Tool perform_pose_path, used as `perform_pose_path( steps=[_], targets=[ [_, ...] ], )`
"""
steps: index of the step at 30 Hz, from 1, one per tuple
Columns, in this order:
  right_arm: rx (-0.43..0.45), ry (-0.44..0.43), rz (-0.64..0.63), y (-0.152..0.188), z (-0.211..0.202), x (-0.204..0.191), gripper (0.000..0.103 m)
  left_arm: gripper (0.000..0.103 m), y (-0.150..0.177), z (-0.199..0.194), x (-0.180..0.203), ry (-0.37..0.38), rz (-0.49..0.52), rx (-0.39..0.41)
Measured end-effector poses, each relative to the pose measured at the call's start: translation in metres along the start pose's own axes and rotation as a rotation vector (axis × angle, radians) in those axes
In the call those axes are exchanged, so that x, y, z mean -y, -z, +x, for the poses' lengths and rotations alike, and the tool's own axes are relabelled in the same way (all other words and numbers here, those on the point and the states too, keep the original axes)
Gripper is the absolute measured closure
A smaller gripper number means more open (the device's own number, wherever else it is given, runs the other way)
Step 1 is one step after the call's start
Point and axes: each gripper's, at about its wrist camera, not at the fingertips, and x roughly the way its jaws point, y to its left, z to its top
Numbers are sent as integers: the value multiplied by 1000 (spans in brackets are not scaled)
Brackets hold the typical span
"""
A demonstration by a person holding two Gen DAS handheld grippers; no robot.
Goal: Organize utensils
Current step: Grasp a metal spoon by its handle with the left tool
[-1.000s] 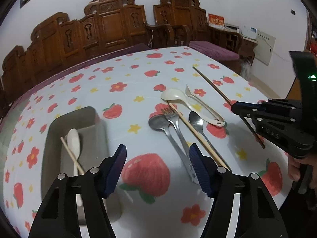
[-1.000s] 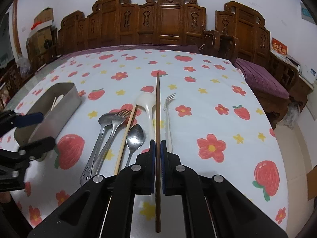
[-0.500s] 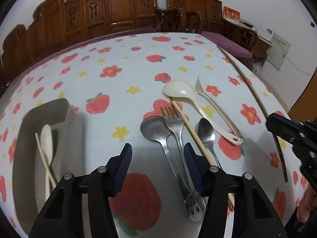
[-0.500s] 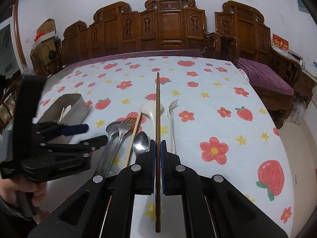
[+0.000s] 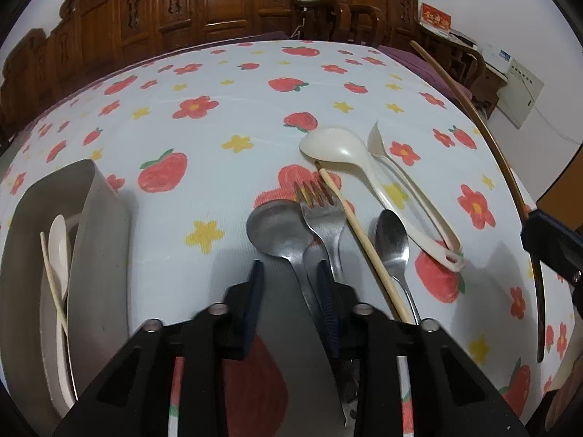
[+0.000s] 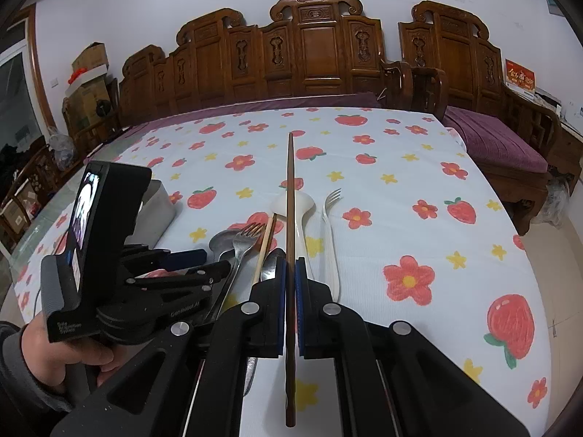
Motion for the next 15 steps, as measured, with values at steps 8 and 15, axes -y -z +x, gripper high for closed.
perform_pose_path(
  steps=[8, 15],
  targets=[
    [-9, -10, -14, 2, 4, -6, 97, 98, 2, -8, -11, -20, -8, 2],
    [-2, -28, -29, 3, -1, -18, 97, 98, 6, -38, -16, -33, 5, 46]
  ],
)
